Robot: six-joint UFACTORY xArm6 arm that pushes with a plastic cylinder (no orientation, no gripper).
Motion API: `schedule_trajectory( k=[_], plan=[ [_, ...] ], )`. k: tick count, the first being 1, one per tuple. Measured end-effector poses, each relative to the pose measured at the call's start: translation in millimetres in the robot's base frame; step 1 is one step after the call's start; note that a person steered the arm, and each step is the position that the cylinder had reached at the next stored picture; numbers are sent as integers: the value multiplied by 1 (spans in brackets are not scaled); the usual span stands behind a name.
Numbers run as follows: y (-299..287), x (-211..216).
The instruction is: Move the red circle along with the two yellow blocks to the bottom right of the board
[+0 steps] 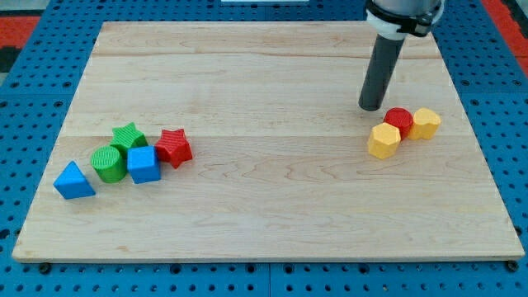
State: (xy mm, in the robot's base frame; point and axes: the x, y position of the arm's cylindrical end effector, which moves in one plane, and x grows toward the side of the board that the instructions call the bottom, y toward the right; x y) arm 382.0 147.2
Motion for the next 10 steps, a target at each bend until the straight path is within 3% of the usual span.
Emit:
schedule_trajectory(
  k=[2,4,6,8,9,10],
  plan=[
    [-3,-54],
    [28,-67],
    [105,-13],
    [101,64],
    [43,66],
    [36,61]
  ],
)
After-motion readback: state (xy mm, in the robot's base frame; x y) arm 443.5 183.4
